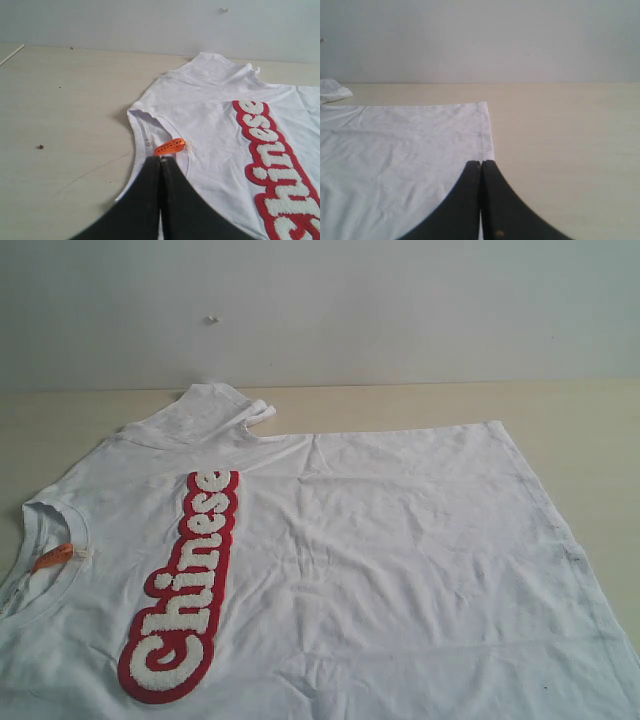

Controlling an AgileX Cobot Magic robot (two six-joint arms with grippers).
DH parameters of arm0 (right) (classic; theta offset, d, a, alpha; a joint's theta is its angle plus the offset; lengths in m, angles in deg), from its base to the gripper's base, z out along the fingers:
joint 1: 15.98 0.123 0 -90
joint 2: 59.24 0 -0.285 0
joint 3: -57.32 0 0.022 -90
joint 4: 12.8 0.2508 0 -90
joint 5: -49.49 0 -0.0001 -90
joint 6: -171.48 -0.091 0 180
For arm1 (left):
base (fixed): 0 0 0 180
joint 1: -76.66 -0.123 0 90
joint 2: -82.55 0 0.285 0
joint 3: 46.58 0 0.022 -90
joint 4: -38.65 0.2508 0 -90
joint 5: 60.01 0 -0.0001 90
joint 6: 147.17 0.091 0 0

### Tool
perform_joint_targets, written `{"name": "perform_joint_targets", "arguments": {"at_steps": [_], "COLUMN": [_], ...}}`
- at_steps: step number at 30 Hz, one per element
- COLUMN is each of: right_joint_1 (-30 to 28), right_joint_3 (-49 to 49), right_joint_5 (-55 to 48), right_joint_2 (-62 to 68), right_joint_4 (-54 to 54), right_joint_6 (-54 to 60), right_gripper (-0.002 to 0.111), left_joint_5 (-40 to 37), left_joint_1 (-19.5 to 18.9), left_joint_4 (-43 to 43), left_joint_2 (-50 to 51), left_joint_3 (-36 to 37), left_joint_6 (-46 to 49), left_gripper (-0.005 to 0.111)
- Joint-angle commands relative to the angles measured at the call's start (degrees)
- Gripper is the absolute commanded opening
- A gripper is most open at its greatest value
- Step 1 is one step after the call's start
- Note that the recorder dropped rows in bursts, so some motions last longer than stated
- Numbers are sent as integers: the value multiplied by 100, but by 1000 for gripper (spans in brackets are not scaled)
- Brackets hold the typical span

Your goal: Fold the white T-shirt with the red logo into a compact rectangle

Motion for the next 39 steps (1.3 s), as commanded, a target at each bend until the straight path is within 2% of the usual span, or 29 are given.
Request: {"name": "perform_joint_targets", "arguments": {"at_steps": [1, 7, 10, 15, 19, 22, 24, 27, 28, 30, 33, 37, 39], "right_joint_1": [-42, -42, -42, -42, -42, -42, -42, -42, -42, -42, -42, -42, -42], "right_joint_3": [27, 27, 27, 27, 27, 27, 27, 27, 27, 27, 27, 27, 27], "right_joint_5": [56, 56, 56, 56, 56, 67, 496, 1311, 1873, 2310, 2643, 2650, 2773], "right_joint_2": [-29, -29, -29, -29, -29, -29, -29, -29, -29, -29, -29, -29, -29], "right_joint_4": [-24, -24, -36, -676, -676, -675, -499, 358, 999, 1410, 1766, 1766, 1775], "right_joint_6": [-3, -3, -3, 230, 230, 230, 144, -366, -632, -709, -750, -803, -942], "right_gripper": [0, 0, 0, 0, 0, 0, 0, 0, 0, 0, 0, 0, 0], "left_joint_5": [267, 1040, 1755, 2873, 3323, 3332, 3406, 3429, 3429, 3429, 3449, 3558, 3558], "left_joint_1": [-20, -20, -20, -20, -20, -20, -20, -20, -20, -20, -20, -20, -20], "left_joint_4": [-47, -48, -48, -48, -48, -48, -48, -48, -48, -48, -48, -48, -48], "left_joint_2": [-31, -31, -31, -31, -31, -31, -31, -31, -31, -31, -31, -31, -31], "left_joint_3": [13, 13, 13, 13, 13, 13, 13, 13, 13, 13, 13, 13, 13], "left_joint_6": [-40, -40, -40, -40, -40, -40, -118, -529, -1031, -1533, -2195, -2670, -3197], "left_gripper": [0, 0, 0, 0, 0, 0, 0, 0, 0, 0, 0, 0, 0]}}
